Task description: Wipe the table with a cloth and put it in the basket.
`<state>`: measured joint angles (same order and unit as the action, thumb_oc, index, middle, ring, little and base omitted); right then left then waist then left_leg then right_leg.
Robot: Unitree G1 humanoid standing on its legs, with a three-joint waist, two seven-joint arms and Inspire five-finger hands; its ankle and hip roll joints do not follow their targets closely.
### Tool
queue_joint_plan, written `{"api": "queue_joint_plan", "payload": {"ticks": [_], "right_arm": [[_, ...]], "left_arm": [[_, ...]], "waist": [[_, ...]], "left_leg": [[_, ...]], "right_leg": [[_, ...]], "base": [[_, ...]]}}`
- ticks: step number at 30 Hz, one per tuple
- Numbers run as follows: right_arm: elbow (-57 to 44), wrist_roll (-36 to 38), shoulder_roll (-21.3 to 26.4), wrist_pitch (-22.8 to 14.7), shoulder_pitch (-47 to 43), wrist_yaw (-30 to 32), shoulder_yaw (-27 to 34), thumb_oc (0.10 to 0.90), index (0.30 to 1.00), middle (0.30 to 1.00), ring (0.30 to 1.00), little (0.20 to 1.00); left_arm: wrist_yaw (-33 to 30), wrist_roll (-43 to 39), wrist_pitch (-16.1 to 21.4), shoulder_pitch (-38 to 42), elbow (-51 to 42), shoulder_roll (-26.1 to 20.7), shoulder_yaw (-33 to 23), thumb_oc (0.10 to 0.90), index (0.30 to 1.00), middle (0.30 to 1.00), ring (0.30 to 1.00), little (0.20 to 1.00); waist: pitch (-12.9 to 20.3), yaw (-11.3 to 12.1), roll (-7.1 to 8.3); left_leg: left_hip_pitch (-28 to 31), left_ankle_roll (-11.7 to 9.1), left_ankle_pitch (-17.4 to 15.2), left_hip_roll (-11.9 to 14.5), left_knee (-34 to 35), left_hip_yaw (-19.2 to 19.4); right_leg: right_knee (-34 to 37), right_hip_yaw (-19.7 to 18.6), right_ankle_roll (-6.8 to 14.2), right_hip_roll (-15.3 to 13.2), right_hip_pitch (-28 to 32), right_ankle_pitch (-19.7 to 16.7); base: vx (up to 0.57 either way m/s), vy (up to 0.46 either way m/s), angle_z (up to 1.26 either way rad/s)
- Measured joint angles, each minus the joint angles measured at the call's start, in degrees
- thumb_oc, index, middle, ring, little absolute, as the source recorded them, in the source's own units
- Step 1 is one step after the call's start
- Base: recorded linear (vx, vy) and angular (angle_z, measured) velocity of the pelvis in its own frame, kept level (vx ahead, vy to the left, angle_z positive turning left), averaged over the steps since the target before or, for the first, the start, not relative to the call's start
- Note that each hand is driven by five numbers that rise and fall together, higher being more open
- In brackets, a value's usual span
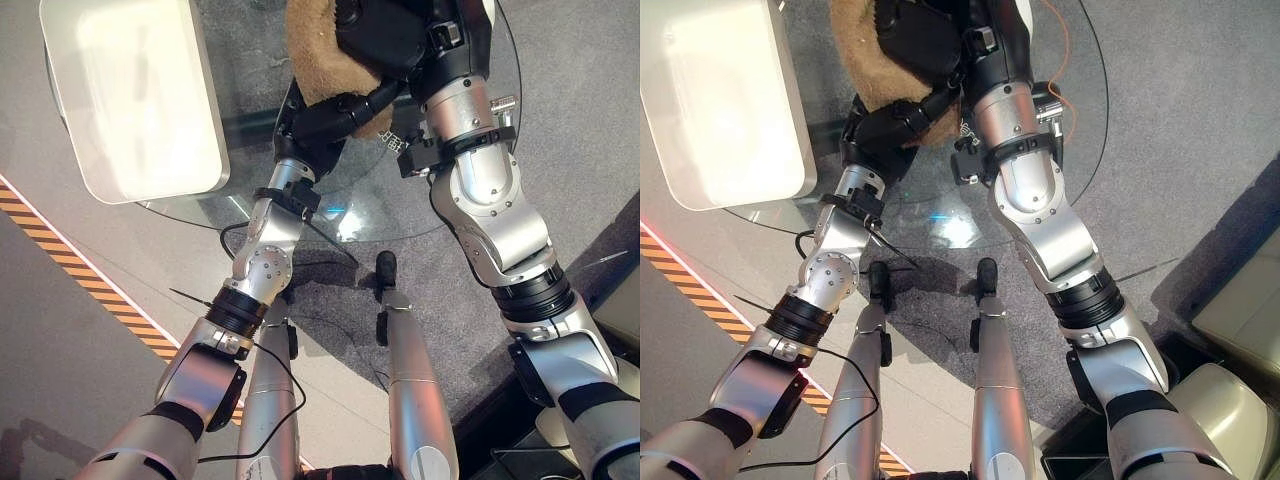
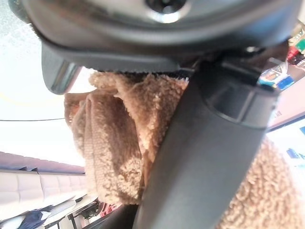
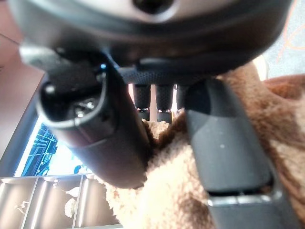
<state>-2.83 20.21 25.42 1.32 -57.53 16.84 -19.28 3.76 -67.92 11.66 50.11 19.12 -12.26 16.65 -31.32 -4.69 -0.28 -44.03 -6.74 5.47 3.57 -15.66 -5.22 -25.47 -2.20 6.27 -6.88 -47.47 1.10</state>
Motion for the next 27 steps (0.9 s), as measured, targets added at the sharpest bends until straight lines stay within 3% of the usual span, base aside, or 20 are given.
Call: {"api": "queue_joint_plan", "payload": {"ticks": [27], "right_arm": [[0.0,0.0,0.0,0.0,0.0,0.0,0.0,0.8,0.9,0.9,0.9,0.9]], "left_arm": [[0.0,0.0,0.0,0.0,0.0,-0.1,-0.2,0.1,0.3,0.3,0.3,0.2]], "waist": [[0.0,0.0,0.0]], "left_leg": [[0.0,0.0,0.0,0.0,0.2,0.0]], "right_leg": [[0.2,0.1,0.0,0.0,0.1,0.0]], "base": [[0.0,0.0,0.0]]}}
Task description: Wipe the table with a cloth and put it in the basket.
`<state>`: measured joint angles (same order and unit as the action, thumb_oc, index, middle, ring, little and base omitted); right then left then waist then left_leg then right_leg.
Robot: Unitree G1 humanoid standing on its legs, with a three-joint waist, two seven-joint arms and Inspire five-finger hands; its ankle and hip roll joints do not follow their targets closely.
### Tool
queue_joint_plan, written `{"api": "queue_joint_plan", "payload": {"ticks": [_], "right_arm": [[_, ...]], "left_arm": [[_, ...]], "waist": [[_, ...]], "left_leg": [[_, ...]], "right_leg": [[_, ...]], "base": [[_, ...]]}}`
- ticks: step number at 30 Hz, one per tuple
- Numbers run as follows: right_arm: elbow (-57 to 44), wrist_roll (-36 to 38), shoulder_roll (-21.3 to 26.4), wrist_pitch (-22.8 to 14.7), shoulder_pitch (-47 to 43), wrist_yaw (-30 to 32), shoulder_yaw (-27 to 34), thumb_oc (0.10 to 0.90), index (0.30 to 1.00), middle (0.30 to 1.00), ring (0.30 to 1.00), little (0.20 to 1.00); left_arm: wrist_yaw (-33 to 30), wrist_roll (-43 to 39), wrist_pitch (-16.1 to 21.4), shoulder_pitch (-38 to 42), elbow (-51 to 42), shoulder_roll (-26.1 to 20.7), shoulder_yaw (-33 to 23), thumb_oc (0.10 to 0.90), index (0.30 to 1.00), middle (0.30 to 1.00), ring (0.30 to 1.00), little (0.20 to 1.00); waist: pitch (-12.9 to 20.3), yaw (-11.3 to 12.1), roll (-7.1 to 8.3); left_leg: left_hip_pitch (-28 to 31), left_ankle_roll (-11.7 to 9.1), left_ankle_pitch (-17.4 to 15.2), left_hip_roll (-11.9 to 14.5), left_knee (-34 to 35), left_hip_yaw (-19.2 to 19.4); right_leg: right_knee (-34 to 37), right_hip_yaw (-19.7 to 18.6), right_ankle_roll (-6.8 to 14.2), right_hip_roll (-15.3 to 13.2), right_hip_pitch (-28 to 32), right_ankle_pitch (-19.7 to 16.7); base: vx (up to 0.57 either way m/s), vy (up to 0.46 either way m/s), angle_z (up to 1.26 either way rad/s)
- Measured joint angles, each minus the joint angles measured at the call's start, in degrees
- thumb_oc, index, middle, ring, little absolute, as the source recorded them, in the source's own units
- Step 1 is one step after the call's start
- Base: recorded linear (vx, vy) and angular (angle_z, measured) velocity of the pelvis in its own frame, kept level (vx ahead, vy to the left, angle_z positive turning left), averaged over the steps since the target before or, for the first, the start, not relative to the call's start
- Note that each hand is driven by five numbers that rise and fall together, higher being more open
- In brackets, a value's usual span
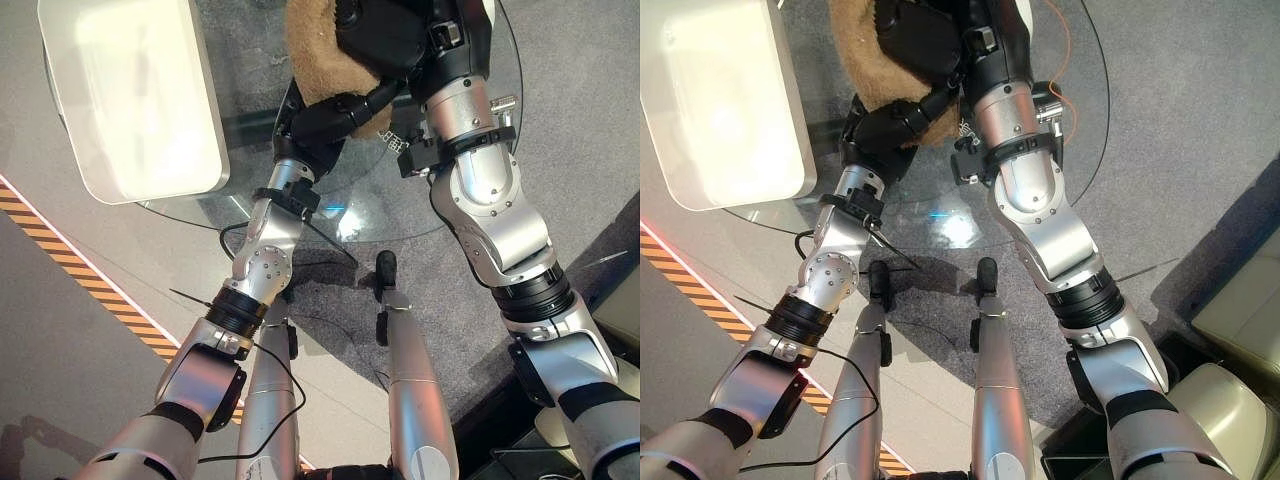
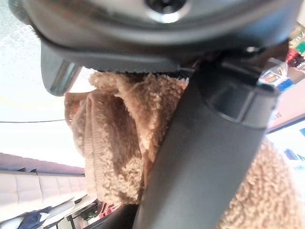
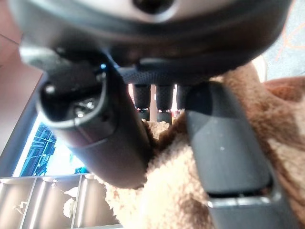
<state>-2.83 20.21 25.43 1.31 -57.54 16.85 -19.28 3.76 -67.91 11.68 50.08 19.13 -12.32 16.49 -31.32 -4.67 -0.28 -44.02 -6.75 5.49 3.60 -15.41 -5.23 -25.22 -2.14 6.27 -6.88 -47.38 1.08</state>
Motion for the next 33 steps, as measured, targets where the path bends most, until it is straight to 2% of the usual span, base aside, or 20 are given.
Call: {"api": "queue_joint_plan", "payload": {"ticks": [15,33], "right_arm": [[0.0,0.0,0.0,0.0,0.0,0.0,0.0,0.8,0.9,0.9,0.9,0.9],[0.0,0.0,0.0,-0.1,0.0,0.9,1.4,0.8,0.9,0.9,0.9,0.9]], "left_arm": [[0.0,0.0,0.0,-0.1,0.0,0.0,-0.6,0.1,0.3,0.3,0.3,0.2],[0.0,-0.9,1.7,-0.7,0.2,0.0,-4.5,0.1,0.3,0.3,0.3,0.2]], "waist": [[0.0,0.0,0.0],[0.0,0.0,0.0]], "left_leg": [[0.0,0.0,0.0,0.0,0.0,0.0],[0.0,0.0,0.0,0.0,0.3,0.0]], "right_leg": [[-0.1,0.0,0.0,0.0,0.0,0.0],[0.4,0.0,0.0,0.0,0.0,0.0]], "base": [[0.0,0.0,0.0],[0.0,0.0,0.0]]}}
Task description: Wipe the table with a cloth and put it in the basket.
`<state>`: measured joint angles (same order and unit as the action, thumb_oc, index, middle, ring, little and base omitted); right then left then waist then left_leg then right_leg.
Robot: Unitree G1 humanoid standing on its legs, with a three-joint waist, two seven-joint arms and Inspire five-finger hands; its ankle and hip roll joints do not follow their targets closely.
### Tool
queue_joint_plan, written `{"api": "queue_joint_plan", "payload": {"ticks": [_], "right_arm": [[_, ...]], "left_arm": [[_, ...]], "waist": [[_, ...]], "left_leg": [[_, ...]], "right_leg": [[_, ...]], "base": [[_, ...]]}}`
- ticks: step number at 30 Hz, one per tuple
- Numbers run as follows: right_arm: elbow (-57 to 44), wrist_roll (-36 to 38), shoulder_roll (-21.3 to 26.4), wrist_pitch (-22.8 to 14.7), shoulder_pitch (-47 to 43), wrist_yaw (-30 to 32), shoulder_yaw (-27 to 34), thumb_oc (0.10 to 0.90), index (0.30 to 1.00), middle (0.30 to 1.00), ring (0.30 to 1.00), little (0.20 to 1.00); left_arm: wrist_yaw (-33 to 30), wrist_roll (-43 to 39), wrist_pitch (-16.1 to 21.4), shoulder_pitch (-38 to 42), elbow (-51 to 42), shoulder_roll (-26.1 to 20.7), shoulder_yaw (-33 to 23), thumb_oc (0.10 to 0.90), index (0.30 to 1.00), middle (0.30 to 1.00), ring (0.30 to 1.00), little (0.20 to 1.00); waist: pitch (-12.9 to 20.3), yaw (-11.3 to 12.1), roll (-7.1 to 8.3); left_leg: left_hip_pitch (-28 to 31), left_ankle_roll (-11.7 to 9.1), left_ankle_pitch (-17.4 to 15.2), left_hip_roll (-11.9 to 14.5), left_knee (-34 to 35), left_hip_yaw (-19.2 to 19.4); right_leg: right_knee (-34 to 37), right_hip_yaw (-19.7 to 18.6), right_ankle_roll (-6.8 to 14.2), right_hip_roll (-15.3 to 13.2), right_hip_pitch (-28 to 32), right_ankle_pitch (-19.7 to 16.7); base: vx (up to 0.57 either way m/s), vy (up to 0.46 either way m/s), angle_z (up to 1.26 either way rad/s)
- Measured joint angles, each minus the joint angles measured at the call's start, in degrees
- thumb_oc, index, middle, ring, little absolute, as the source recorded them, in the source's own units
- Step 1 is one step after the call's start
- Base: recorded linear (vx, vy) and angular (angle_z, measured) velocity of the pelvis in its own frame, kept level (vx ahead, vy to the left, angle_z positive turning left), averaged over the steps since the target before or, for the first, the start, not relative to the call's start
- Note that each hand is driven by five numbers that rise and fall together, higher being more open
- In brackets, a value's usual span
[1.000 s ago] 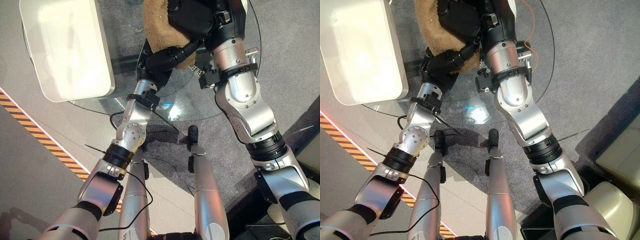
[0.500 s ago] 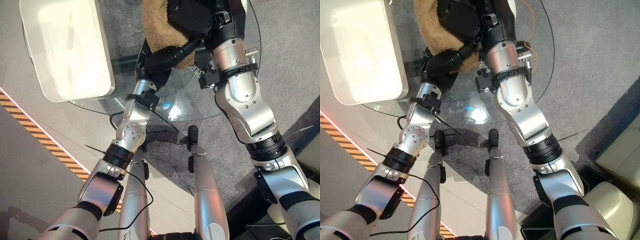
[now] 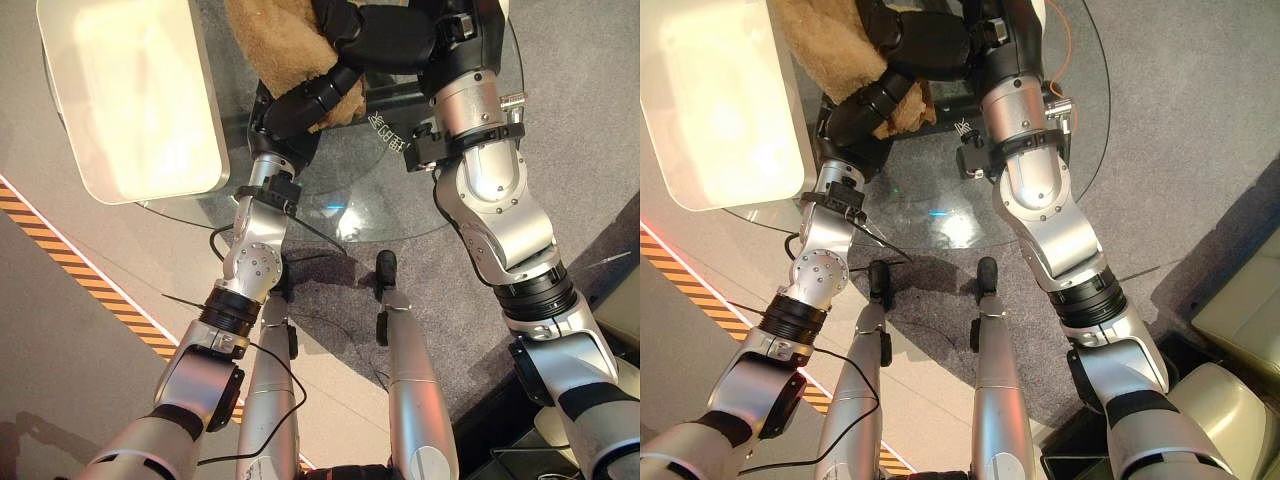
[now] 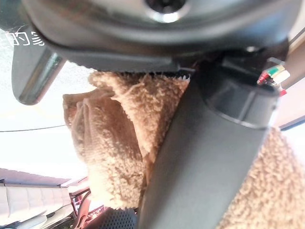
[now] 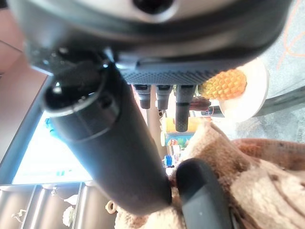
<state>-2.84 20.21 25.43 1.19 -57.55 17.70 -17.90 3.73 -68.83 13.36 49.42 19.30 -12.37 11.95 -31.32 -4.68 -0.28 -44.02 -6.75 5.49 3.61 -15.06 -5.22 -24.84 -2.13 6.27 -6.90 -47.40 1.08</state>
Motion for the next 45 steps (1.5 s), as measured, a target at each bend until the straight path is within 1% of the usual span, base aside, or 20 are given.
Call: {"api": "queue_joint_plan", "payload": {"ticks": [10,17,23,33,36,40,45], "right_arm": [[0.0,0.0,0.1,0.0,0.0,0.2,0.1,0.8,0.9,0.9,0.9,0.9],[0.0,0.0,0.6,0.0,0.0,1.4,0.2,0.8,0.9,0.9,0.9,0.9],[0.0,0.0,1.0,-0.4,0.0,3.4,2.1,0.8,0.9,0.9,0.9,0.9],[0.0,0.0,3.7,-0.8,0.0,5.5,4.6,0.8,0.9,0.9,0.9,0.9],[0.0,0.0,4.3,-1.2,0.0,6.6,5.3,0.8,0.9,0.9,0.9,0.9],[0.2,0.1,4.6,-1.1,0.0,8.0,6.7,0.8,0.9,0.9,0.9,0.9],[2.9,0.2,5.4,-1.1,0.3,10.1,7.3,0.8,0.9,0.9,0.9,0.9]], "left_arm": [[0.0,0.0,0.0,0.0,0.0,-0.2,-0.1,0.1,0.3,0.3,0.3,0.2],[-0.1,0.0,0.0,0.0,0.1,-1.7,-0.1,0.1,0.3,0.3,0.3,0.2],[-0.2,0.0,0.1,0.0,0.8,-2.1,-1.5,0.1,0.3,0.3,0.3,0.2],[-0.4,0.0,0.2,0.0,3.1,-3.0,-2.4,0.1,0.3,0.3,0.3,0.2],[-0.4,0.0,0.2,-0.1,3.3,-4.2,-2.4,0.1,0.3,0.3,0.3,0.2],[-0.3,-0.3,1.7,-0.1,4.4,-4.8,-3.7,0.1,0.3,0.3,0.3,0.2],[-0.1,-2.2,4.8,-0.2,4.7,-5.0,-5.9,0.1,0.3,0.3,0.3,0.2]], "waist": [[0.0,-0.1,0.0],[0.0,-0.1,0.0],[0.0,-0.2,0.0],[0.0,-0.2,0.06],[0.0,-0.3,0.56],[0.0,-0.3,0.91],[0.0,-0.3,0.98]], "left_leg": [[0.0,0.0,0.0,0.0,0.0,0.0],[0.0,0.0,0.0,0.0,0.1,0.0],[0.0,0.0,0.0,0.0,0.1,0.0],[0.0,0.0,0.0,0.1,0.0,0.0],[0.0,0.0,0.0,0.1,0.0,0.0],[0.0,0.0,0.0,0.1,-0.2,0.0],[0.0,0.0,0.0,0.2,-0.3,0.0]], "right_leg": [[0.1,0.0,0.0,0.0,0.0,0.0],[0.1,0.0,0.0,0.0,0.0,0.0],[0.2,0.0,0.0,0.0,0.0,0.0],[0.1,0.0,0.0,0.0,0.0,-0.1],[0.1,0.0,-0.1,0.1,0.1,-0.1],[0.1,0.0,-0.1,0.1,0.1,-0.3],[0.1,0.0,-0.1,0.1,0.2,-0.4]], "base": [[0.0,0.0,0.0],[0.0,0.0,0.0],[0.0,0.0,0.0],[0.0,0.0,0.0],[0.0,0.0,0.0],[0.0,0.0,0.0],[-0.01,0.0,0.0]]}}
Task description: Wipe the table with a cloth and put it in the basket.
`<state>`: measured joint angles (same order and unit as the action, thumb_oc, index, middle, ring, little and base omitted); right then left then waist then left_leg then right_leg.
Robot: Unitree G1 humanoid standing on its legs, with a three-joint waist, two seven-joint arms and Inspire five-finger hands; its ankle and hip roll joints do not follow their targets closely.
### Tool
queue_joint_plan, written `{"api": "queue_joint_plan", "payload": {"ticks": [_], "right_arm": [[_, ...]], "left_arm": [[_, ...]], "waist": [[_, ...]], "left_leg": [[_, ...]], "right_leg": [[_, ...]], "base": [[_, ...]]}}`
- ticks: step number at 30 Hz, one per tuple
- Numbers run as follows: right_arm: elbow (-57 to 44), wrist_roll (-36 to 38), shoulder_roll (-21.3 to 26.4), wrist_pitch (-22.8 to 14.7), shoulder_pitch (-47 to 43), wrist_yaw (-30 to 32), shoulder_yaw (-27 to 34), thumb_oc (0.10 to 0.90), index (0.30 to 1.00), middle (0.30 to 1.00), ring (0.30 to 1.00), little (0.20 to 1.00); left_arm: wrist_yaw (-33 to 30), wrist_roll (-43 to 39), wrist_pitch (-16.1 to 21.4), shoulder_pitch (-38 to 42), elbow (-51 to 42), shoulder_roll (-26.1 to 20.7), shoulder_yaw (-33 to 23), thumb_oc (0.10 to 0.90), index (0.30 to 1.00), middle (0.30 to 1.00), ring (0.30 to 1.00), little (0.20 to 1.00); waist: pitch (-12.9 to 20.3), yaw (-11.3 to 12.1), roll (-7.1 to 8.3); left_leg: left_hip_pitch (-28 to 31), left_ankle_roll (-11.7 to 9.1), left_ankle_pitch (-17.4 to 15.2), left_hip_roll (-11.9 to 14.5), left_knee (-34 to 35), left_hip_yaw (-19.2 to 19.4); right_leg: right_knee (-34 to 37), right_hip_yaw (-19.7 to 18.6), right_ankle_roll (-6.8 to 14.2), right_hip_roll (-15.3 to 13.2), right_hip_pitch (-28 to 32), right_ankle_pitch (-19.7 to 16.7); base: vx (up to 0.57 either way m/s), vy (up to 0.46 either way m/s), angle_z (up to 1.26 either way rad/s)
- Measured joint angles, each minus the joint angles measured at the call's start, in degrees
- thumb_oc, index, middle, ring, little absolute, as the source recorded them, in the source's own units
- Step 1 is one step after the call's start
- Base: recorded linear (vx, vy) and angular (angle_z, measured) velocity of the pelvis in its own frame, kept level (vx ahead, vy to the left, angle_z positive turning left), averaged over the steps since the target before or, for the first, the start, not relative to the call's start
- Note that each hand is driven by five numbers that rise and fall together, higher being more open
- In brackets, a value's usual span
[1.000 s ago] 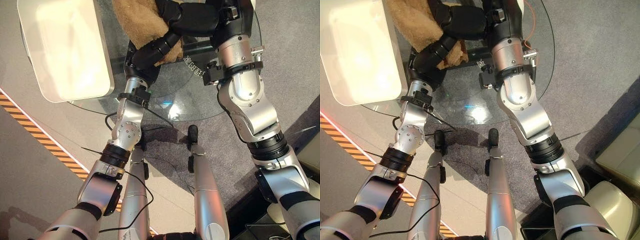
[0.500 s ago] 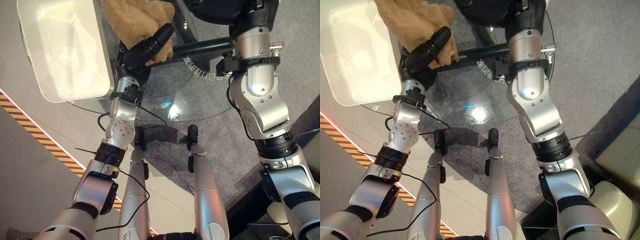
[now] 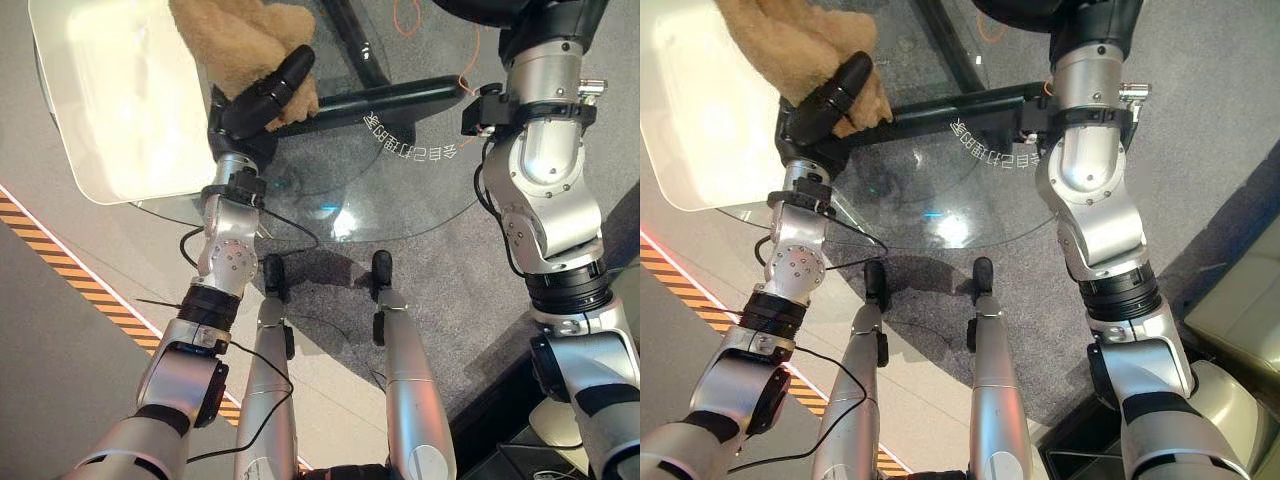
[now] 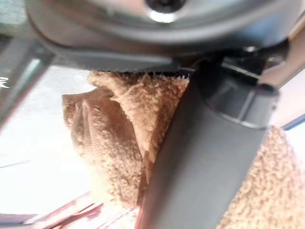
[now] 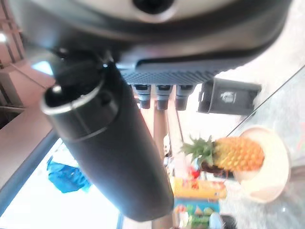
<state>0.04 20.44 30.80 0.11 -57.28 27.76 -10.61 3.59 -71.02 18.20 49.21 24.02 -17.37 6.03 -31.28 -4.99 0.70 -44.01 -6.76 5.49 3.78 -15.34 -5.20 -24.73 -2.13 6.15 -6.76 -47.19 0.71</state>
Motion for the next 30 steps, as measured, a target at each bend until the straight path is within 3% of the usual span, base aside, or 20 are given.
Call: {"api": "queue_joint_plan", "payload": {"ticks": [5,17,30], "right_arm": [[4.2,0.3,0.0,0.0,3.1,2.1,2.0,0.8,0.9,0.9,0.9,0.9],[15.5,4.2,0.0,-1.0,7.3,3.9,6.0,0.8,0.9,0.9,0.9,0.9],[31.8,10.6,1.1,-5.9,8.6,4.1,7.0,0.8,0.9,0.9,0.9,0.9]], "left_arm": [[1.3,-0.3,3.2,0.0,0.0,-0.7,-1.2,0.1,0.3,0.3,0.3,0.2],[5.1,-5.0,6.4,0.0,0.4,-1.5,-2.1,0.1,0.3,0.3,0.3,0.2],[7.3,-13.0,10.1,0.1,6.5,-7.3,-2.6,0.1,0.3,0.3,0.3,0.2]], "waist": [[0.0,0.1,0.07],[0.0,0.1,0.06],[0.0,0.3,0.05]], "left_leg": [[0.0,0.0,0.0,0.0,0.2,0.0],[0.0,0.0,0.0,0.1,1.1,0.3],[-0.2,0.0,0.0,0.2,1.6,0.5]], "right_leg": [[0.6,0.0,0.0,0.0,0.1,-0.1],[1.7,-0.1,0.1,0.0,0.1,-0.3],[2.5,0.0,0.2,0.0,-0.1,-0.4]], "base": [[0.0,0.0,0.0],[0.0,-0.001,0.0],[0.0,-0.002,0.0]]}}
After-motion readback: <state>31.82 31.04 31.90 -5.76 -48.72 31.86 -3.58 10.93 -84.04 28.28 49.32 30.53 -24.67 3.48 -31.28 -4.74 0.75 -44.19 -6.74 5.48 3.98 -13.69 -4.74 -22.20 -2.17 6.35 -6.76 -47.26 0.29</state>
